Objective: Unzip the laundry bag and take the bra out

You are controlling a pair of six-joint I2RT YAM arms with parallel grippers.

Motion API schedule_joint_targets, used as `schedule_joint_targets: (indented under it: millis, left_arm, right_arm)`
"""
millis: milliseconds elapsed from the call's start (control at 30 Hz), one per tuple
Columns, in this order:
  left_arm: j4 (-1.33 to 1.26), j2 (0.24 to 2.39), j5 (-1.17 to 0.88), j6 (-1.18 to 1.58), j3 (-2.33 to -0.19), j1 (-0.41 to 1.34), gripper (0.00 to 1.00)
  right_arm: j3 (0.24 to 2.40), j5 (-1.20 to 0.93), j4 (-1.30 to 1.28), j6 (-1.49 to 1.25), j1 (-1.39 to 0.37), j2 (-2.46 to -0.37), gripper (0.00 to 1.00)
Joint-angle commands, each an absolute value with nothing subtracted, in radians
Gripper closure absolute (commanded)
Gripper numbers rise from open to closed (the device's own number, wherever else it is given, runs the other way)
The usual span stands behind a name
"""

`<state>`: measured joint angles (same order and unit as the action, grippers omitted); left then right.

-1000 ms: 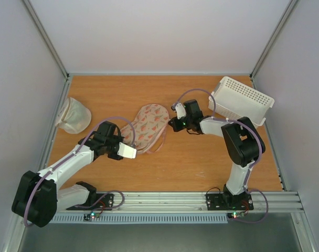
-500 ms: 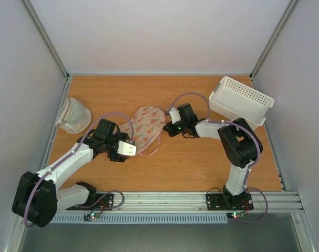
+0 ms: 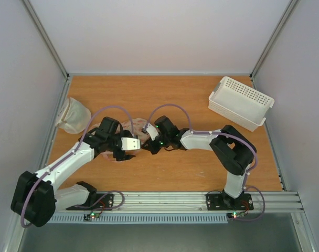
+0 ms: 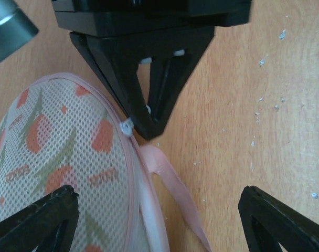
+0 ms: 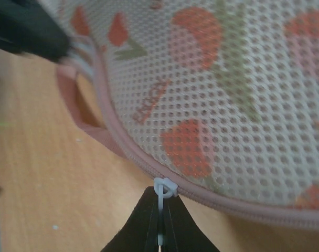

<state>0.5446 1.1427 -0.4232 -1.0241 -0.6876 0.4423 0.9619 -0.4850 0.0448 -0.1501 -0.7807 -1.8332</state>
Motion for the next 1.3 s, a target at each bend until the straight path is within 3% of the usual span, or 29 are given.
schedule_joint_targets:
  millis: [0,167,500,767,967,1267]
  left_arm:
    - [0.438,1.134,-0.378,-0.970,-0.646,0.449,0.18]
    - [0.408,1.129,-0.340,-1.036,-0.621,0.449,0.23]
    - [0.279,1.133,-0.294,-1.147,-0.561,0.449,0.51]
    - [0.241,1.136,-0.284,-1.175,-0.535,0.449,0.60]
    - [0.243,1.129,-0.276,-1.182,-0.529,0.449,0.97]
    - [0.242,1.111,-0.257,-1.202,-0.506,0.449,0.99]
  right_arm:
    - [1.017,-0.542,0.098,-0.179,-0.809,-1.797,0.99]
    - [1.032,-0.562,0.104,-0.188,-0.811,-1.786,0.99]
    - [1.021,-0.594,0.100,-0.172,-0.811,-1.768,0.99]
    - [1.015,-0.604,0.094,-0.157,-0.811,-1.754,0.99]
    - [1.005,-0.587,0.090,-0.156,-0.809,-1.747,0.99]
    - [0.976,-0.547,0.041,-0.151,-0.739,-1.736,0.99]
